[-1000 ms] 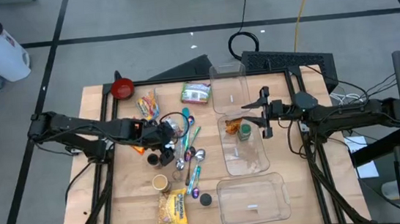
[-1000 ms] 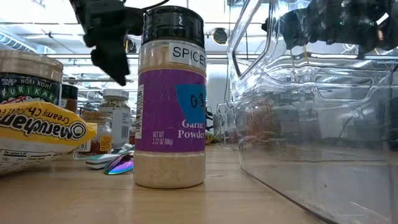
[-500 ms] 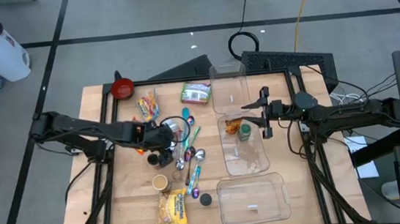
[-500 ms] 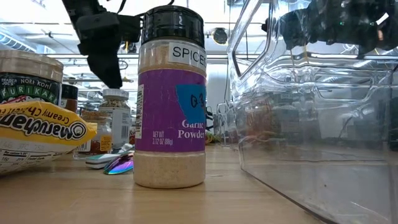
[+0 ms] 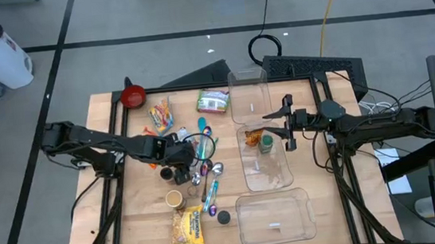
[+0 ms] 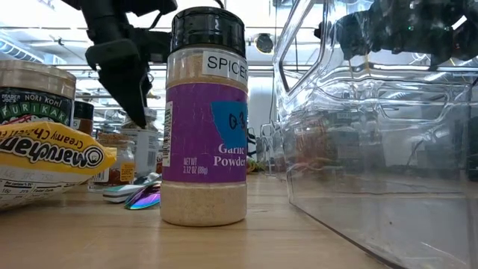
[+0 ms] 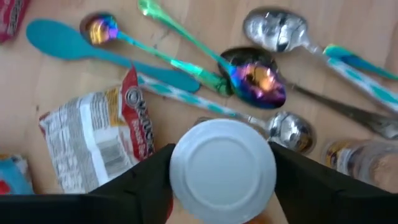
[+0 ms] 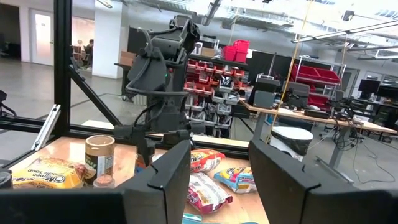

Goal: Pick & Place Food Item
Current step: Put the white seasoning bottle into the middle transparent bin

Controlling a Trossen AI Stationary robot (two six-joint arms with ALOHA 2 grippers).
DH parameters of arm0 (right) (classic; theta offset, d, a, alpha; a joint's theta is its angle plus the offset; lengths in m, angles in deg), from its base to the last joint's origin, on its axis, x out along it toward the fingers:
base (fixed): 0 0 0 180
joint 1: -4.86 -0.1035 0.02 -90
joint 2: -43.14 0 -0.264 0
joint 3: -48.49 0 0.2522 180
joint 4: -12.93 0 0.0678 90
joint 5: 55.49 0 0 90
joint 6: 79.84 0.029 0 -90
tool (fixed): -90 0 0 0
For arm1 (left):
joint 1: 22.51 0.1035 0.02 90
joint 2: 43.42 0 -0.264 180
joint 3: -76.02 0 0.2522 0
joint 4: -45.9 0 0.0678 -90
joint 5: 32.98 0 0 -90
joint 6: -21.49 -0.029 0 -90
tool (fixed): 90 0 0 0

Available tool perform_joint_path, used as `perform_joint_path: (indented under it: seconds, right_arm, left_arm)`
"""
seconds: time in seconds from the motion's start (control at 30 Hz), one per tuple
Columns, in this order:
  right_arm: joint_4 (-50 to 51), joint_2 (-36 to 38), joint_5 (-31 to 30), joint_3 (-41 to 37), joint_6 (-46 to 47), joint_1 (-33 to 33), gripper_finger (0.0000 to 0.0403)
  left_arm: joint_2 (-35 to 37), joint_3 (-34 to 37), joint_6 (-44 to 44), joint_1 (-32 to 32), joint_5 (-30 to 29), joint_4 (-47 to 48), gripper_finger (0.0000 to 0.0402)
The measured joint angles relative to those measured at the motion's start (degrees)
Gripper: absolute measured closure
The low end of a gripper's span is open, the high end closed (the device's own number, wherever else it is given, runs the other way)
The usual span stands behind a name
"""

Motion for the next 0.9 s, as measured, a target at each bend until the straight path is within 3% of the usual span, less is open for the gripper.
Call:
perform_joint_path:
  seconds: [0.1,0.33,0.53,0.67,0.9]
  right_arm:
    - [0.0,0.0,-0.01,0.0,0.0,0.01,0.0248]
    - [0.0,0.0,-0.04,0.0,0.0,0.0,0.0248]
    - [0.06,-0.55,-0.22,0.43,1.95,-0.16,0.0241]
    - [2.72,-2.78,-0.72,2.85,2.95,-2.57,0.0208]
    - [9.41,-12.5,-9.19,10.58,0.82,-10.18,0.0139]
  left_arm:
    - [0.22,0.0,-0.48,-0.02,0.08,-0.15,0.0187]
    - [0.65,-0.45,2.39,-0.02,-0.26,1.03,0.0188]
    - [0.98,-7.73,1.6,0.36,-1.88,1.41,0.0188]
    - [0.81,-16.16,0.49,0.46,-3.61,0.89,0.0188]
    - [0.81,-25.94,-5.2,-0.47,-9.41,-1.24,0.0188]
